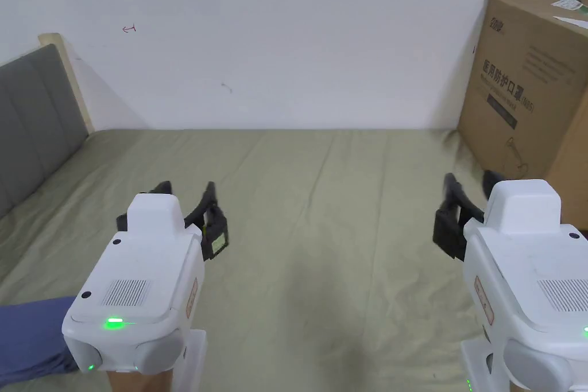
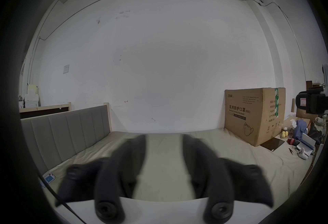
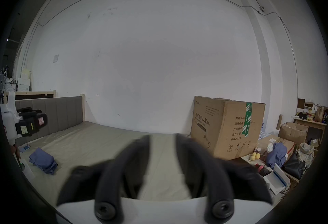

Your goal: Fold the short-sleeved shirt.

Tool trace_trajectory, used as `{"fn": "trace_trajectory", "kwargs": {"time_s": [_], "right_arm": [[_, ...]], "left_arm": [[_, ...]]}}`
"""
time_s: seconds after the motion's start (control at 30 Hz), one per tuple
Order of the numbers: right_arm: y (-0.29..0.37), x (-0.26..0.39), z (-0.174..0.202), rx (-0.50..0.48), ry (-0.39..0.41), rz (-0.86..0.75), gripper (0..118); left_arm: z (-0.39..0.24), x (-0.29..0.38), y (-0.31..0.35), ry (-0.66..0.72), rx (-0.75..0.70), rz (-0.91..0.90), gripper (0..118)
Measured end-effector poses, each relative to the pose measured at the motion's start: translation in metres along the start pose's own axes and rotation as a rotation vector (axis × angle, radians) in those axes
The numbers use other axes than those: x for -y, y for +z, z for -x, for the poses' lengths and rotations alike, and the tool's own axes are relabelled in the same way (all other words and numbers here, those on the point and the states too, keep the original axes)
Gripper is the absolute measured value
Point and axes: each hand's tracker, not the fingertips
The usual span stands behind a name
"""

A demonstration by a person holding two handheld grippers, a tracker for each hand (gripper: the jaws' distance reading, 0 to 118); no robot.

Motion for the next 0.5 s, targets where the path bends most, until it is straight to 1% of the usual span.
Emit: {"fn": "trace_trajectory", "kwargs": {"time_s": [0.03, 0.07, 0.1, 0.13, 0.33, 0.5], "right_arm": [[-0.0009, 0.0006, -0.0005, 0.005, -0.004, 0.006, 100], [-0.002, 0.0013, -0.0001, 0.007, -0.011, 0.012, 111], [-0.002, 0.0022, 0.0004, 0.023, -0.013, 0.01, 118], [-0.0015, 0.003, 0.0005, 0.029, -0.014, 0.003, 118], [0.0019, 0.002, -0.0036, 0.018, -0.035, 0.003, 118], [0.0015, 0.0019, -0.0022, 0.018, -0.035, 0.005, 118]], "left_arm": [[0.0003, -0.0004, -0.0001, 0.003, -0.002, 0.0, 99], [0.0002, -0.0005, -0.0001, 0.005, -0.005, -0.004, 109], [-0.0001, -0.0007, 0.0003, 0.005, -0.009, -0.008, 116], [-0.0003, -0.0009, 0.0008, 0.006, -0.018, -0.016, 118], [-0.0003, -0.0014, 0.0012, -0.006, 0.0, -0.013, 118], [-0.002, -0.0015, 0.0024, -0.015, -0.011, -0.023, 118]]}}
